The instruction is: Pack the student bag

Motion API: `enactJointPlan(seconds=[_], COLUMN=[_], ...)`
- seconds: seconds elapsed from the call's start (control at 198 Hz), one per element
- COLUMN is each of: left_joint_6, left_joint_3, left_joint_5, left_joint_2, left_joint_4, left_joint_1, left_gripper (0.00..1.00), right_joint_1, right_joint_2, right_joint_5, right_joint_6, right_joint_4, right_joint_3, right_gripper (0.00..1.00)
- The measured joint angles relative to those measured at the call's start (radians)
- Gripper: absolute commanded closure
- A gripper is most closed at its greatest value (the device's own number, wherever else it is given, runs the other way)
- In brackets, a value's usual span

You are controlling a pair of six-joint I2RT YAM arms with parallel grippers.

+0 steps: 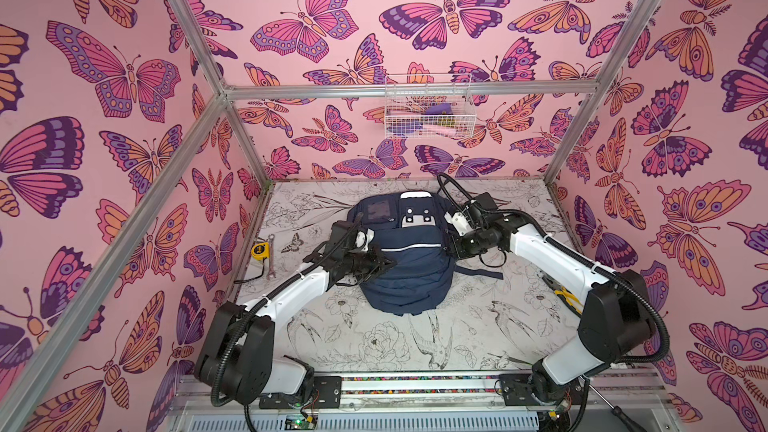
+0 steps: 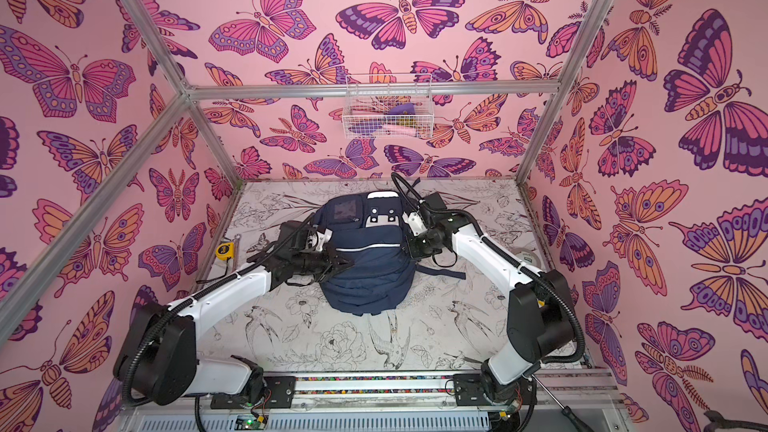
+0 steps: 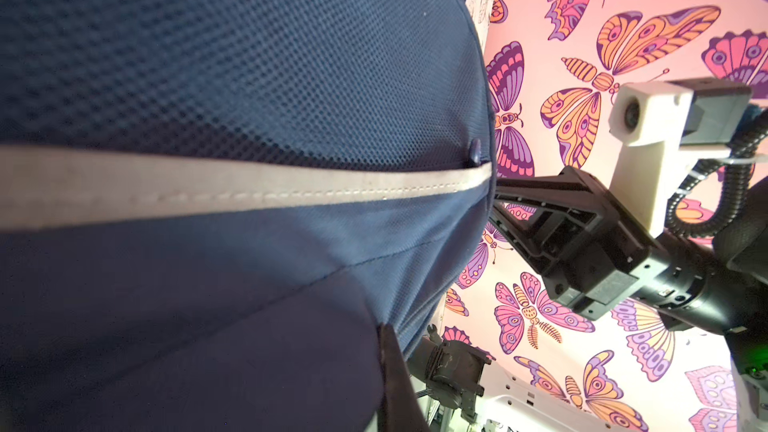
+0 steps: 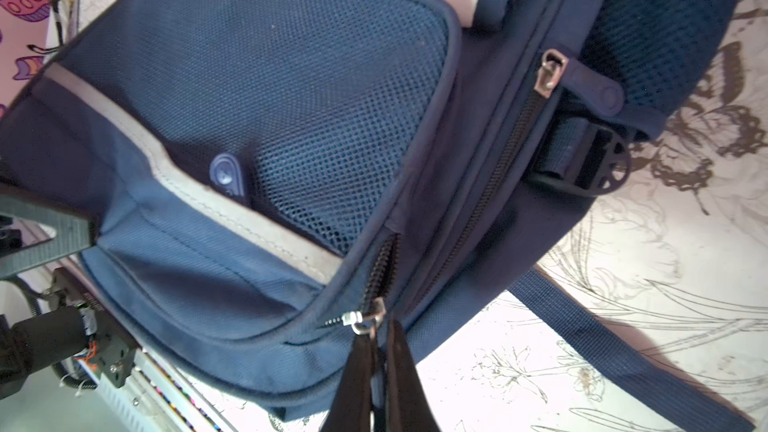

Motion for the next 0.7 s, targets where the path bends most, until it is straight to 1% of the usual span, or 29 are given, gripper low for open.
enactJointPlan(seconds=[0.046, 0.076, 0.111, 0.162, 0.293, 0.45, 0.567, 0.703], left_joint_6=[-0.014, -0.025, -0.045, -0.079, -0.155, -0.259, -0.325, -0.39], left_joint_3=[-0.001, -0.001, 0.0, 0.01, 0.074, 0.12, 0.126, 0.125], left_joint_5=[-0.018, -0.033, -0.052, -0.078, -0.113, -0.134, -0.146, -0.168], left_joint_2=[-0.024, -0.039, -0.054, -0.069, -0.06, -0.018, 0.026, 0.074], left_joint_4=[-0.063, -0.093, -0.119, -0.148, -0.167, -0.108, -0.064, -0.004], left_joint_1=[0.004, 0.003, -0.003, -0.024, -0.121, -0.21, -0.241, -0.244], left_gripper=[0.45, 0.4, 0.36, 0.33, 0.33, 0.33, 0.32, 0.34], right_joint_1=[-0.002, -0.002, 0.0, 0.005, 0.043, 0.081, 0.107, 0.151], right_joint_2=[-0.001, -0.005, -0.011, -0.027, -0.067, -0.085, -0.088, -0.097], right_joint_5=[0.042, 0.074, 0.104, 0.134, 0.167, 0.168, 0.161, 0.144], right_joint_6=[0.002, 0.006, 0.014, 0.025, 0.061, 0.101, 0.129, 0.151], right_joint_4=[0.003, 0.008, 0.016, 0.026, 0.042, 0.052, 0.054, 0.06], right_joint_3=[-0.004, -0.012, -0.024, -0.046, -0.088, -0.097, -0.097, -0.098], right_gripper=[1.0, 1.0, 1.0, 1.0, 1.0, 1.0, 1.0, 1.0])
